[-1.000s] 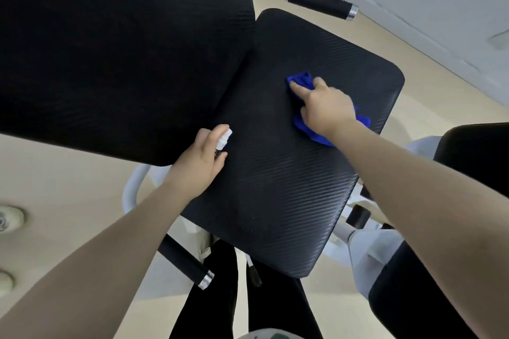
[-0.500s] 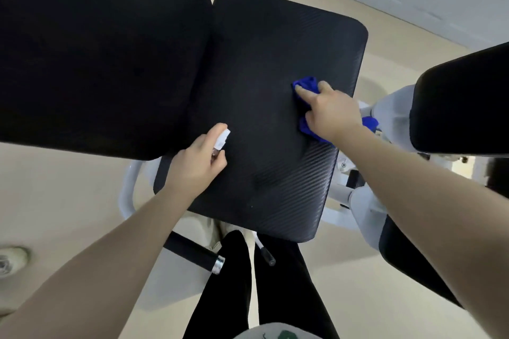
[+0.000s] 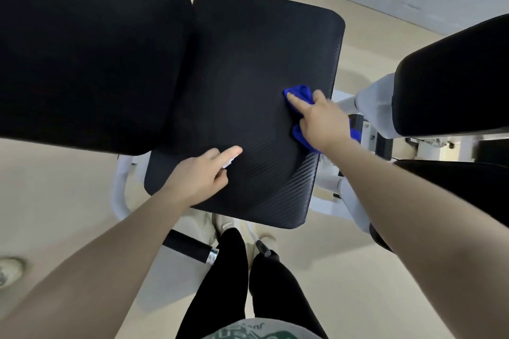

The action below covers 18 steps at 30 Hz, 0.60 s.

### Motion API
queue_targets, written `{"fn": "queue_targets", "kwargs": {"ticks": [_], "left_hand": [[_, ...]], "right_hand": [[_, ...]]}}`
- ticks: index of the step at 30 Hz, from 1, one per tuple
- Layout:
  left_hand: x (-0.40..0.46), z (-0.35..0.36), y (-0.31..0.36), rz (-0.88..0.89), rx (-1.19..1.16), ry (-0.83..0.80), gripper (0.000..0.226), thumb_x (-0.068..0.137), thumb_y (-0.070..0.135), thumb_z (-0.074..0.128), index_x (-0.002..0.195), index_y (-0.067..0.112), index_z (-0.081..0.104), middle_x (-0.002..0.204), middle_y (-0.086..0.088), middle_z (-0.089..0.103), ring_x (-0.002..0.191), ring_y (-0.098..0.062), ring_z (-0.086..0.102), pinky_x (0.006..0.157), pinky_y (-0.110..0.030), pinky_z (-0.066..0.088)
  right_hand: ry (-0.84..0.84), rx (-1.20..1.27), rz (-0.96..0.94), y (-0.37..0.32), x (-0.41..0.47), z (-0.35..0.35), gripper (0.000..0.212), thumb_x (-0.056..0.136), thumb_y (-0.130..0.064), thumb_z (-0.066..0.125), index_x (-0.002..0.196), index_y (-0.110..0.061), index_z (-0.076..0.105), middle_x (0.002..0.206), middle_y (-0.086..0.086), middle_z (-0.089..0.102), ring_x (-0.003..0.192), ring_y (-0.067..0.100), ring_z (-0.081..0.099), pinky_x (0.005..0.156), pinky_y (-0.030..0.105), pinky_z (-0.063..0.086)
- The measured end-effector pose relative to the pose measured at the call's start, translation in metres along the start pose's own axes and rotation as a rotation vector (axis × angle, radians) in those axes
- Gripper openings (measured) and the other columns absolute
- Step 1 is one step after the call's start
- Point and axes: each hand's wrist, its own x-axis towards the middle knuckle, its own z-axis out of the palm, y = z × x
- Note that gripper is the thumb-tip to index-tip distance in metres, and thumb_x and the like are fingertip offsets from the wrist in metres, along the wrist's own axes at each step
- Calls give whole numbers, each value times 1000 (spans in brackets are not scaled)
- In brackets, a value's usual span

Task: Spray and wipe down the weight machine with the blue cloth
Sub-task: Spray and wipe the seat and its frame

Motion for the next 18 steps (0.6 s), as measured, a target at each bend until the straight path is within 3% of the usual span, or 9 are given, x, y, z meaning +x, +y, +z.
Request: {"fn": "queue_targets", "kwargs": {"ticks": [4, 7, 9, 13, 15, 18], "left_hand": [[-8, 7, 14, -9, 15, -4, 52, 91, 21, 46, 140, 33, 32, 89, 8, 41, 63, -21, 54, 58, -31, 45], [-5, 5, 17, -25, 35, -19, 52, 91, 20, 45, 139, 32, 31, 89, 5, 42, 64, -24, 55, 58, -33, 46], [-4, 6, 20, -37, 54, 1, 51, 90, 20, 44, 138, 32, 32, 89, 4, 43, 63, -24, 54, 57, -32, 45], [-6, 14, 22, -75, 42, 120, 51, 88, 16, 46, 136, 29, 36, 84, 3, 42, 57, -23, 50, 52, -32, 43], [-10, 21, 23, -101, 29, 177, 51, 87, 15, 48, 136, 27, 38, 83, 1, 43, 56, -23, 50, 50, -31, 41], [-22, 32, 26, -204, 2, 233, 52, 91, 17, 48, 140, 24, 34, 90, -3, 46, 57, -23, 47, 51, -32, 36]], "right_hand": [[-82, 62, -230, -24, -91, 32, 64, 81, -16, 58, 139, -36, 39, 108, 15, 49, 84, 35, 55, 58, 37, 47], [-193, -92, -377, -16, -102, 31, 64, 92, -24, 48, 144, -45, 17, 123, 10, 41, 101, 31, 50, 65, 33, 38], [-112, -149, -261, 4, -67, 15, 66, 93, -29, 47, 144, -48, 11, 126, 9, 37, 105, 31, 47, 68, 33, 38], [34, -84, 31, 14, -23, 0, 61, 92, -16, 43, 145, -38, 23, 121, 14, 40, 102, 34, 48, 61, 36, 35], [74, -1, 29, -9, -42, 17, 58, 88, -14, 45, 142, -32, 33, 114, 15, 43, 94, 34, 50, 57, 34, 32], [107, 91, -115, -42, -97, 48, 56, 72, -10, 63, 125, -25, 58, 93, 15, 54, 72, 33, 55, 50, 30, 32]]}}
